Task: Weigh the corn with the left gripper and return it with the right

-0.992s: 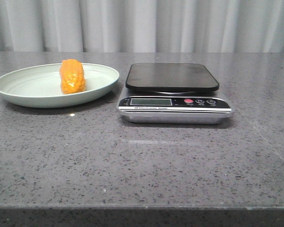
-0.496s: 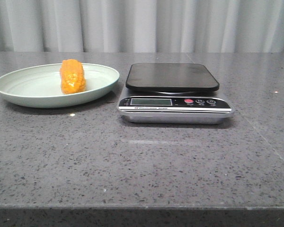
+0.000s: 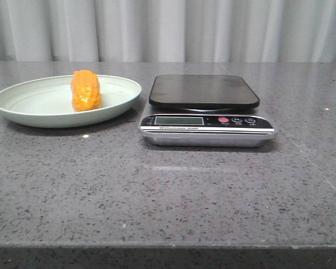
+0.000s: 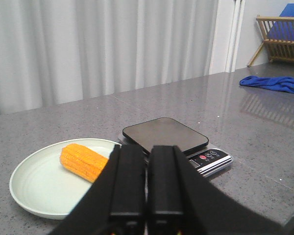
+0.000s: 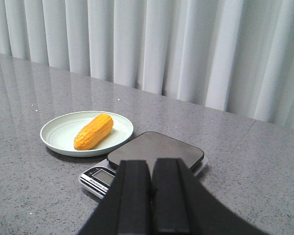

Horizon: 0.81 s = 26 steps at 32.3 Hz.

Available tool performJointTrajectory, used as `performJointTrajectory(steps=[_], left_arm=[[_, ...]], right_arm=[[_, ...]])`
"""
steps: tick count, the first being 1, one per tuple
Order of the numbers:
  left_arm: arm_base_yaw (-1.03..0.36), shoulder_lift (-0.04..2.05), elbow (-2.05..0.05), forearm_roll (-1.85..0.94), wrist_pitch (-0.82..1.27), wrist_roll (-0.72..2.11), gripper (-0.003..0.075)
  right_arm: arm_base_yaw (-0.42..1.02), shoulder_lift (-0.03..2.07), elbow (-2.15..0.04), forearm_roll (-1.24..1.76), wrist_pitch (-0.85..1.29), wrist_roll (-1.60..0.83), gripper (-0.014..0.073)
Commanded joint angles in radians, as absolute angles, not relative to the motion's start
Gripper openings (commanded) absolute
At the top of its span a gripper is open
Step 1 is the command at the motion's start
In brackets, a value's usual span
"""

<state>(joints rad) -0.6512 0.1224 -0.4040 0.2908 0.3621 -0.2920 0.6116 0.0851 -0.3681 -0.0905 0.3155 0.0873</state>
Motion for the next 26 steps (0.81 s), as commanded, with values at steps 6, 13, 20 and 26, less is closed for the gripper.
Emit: performJointTrajectory(steps=[6,13,20,26], left_arm=[[-0.658,0.136,-0.431,0.296,0.288,-0.292,0.0127],[-0.609,0.136,-0.375,0.278,0.29,-0.27,0.0127],[-0.357,0.136,-0.254,0.224,0.239,-0.212,0.0127],[-0.135,0.075,-0.131,0.172,0.077,-0.181,0.0127]], right_arm=[[0.608,0.098,-0.39,-0.109,0.237,0.078,0.0163],[0.608,0.098,-0.39,-0.109,0.237,0.078,0.0163],[0.608,0.098,-0.39,-0.109,0.237,0.078,0.0163],[0.608,0.098,-0.39,-0.109,0.237,0.078,0.0163]])
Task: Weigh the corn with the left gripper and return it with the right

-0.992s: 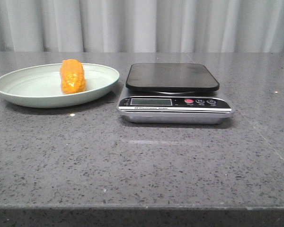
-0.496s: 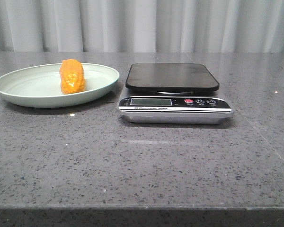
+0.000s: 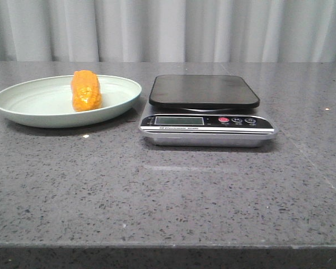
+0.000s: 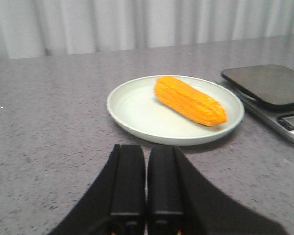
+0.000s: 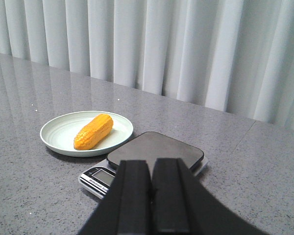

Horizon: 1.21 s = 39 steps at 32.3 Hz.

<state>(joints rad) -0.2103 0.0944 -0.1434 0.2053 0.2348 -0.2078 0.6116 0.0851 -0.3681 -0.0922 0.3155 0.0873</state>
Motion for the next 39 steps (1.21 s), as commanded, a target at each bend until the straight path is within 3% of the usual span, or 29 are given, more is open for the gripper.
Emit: performJointTrajectory(steps=[1,6,14,39], left_arm=[[-0.097,0.058,-0.105,0.149,0.056,-0.152,0.0127],[0.03,-0.027,-0.005,0.038,0.0,-0.06,0.0127],[0.092,-0.026,0.009,0.045,0.0,-0.059,0.0127],[0.096,-0.026,0.009,0.045,-0.027,-0.059,0.0127]], right_arm=[[0.608,0.098,-0.39,-0.109,0.237,0.078,0.0163],[0.608,0.098,-0.39,-0.109,0.237,0.078,0.0163],[0.608,0.098,-0.39,-0.109,0.237,0.078,0.0163],[0.608,0.098,-0.39,-0.109,0.236,0.078,0.0163]])
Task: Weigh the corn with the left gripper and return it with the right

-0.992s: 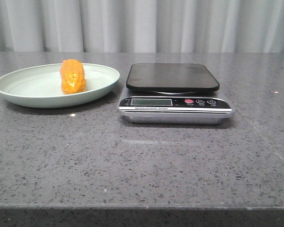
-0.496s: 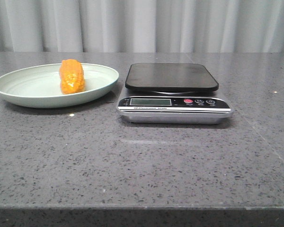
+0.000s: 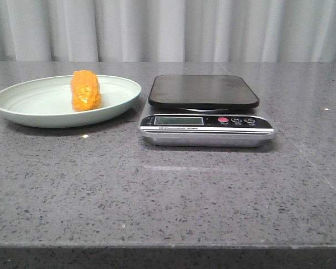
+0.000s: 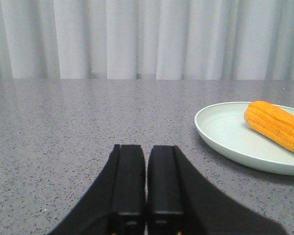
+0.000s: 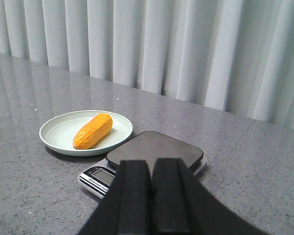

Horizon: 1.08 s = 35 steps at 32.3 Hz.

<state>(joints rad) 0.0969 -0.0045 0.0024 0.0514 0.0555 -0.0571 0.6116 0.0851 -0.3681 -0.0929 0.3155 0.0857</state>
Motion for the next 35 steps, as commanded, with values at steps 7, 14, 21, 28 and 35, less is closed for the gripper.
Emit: performJointTrajectory(steps=[7,14,21,28,35], left_arm=[[0.096,-0.026,0.009,0.045,-0.027,-0.059,0.0127],[0.096,-0.026,0.009,0.045,-0.027,-0.059,0.0127],[0.098,-0.026,0.009,0.045,-0.027,-0.059,0.0127],[0.098,-0.026,0.009,0.045,-0.027,-0.059,0.0127],[0.098,-0.026,0.009,0.045,-0.027,-0.059,0.0127]], right_arm=[[0.608,0.098,-0.39,-0.109,0.236,0.078,0.0163],[0.581,0.098,-0.389,-0.108,0.236,0.078,0.0163],[0.288,0.098,-0.354,0.013,0.19,0.078,0.0163],[0.075,0.095,-0.216,0.035,0.031,0.078,0.0163],[0.073,0.041,-0.08,0.012,-0.057,0.077,0.0163]])
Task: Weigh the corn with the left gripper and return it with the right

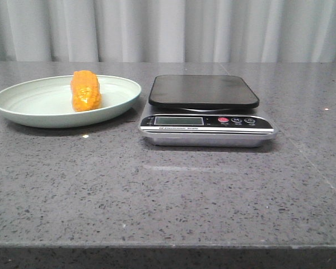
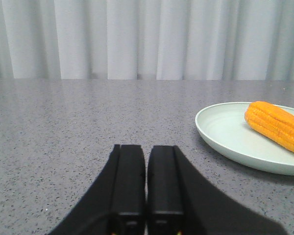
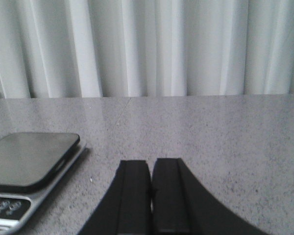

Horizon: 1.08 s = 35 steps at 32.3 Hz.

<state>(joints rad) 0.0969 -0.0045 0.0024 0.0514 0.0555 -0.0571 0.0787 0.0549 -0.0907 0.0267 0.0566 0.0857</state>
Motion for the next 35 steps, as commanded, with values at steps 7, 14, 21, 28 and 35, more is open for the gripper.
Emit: performJointTrajectory(steps=[7,14,21,28,35], left_arm=[[0.098,-0.024,0.009,0.045,-0.027,-0.059,0.0127],[0.098,-0.024,0.009,0.045,-0.027,-0.059,0.0127],[0.098,-0.024,0.009,0.045,-0.027,-0.059,0.0127],[0.098,-0.024,0.009,0.045,-0.027,-0.059,0.0127],[0.098,-0.024,0.009,0.045,-0.027,-0.059,0.0127]], right_arm=[[0.073,-0.027,0.022,0.014,-0.101,0.059,0.0163],[0.073,-0.027,0.02,0.033,-0.104,-0.01,0.0163],[0.073,-0.027,0.02,0.065,-0.103,-0.027,0.0163],[0.073,-0.027,0.02,0.065,-0.103,-0.027,0.0163],[0.073,-0.027,0.02,0.065,-0.103,-0.027,0.0163]])
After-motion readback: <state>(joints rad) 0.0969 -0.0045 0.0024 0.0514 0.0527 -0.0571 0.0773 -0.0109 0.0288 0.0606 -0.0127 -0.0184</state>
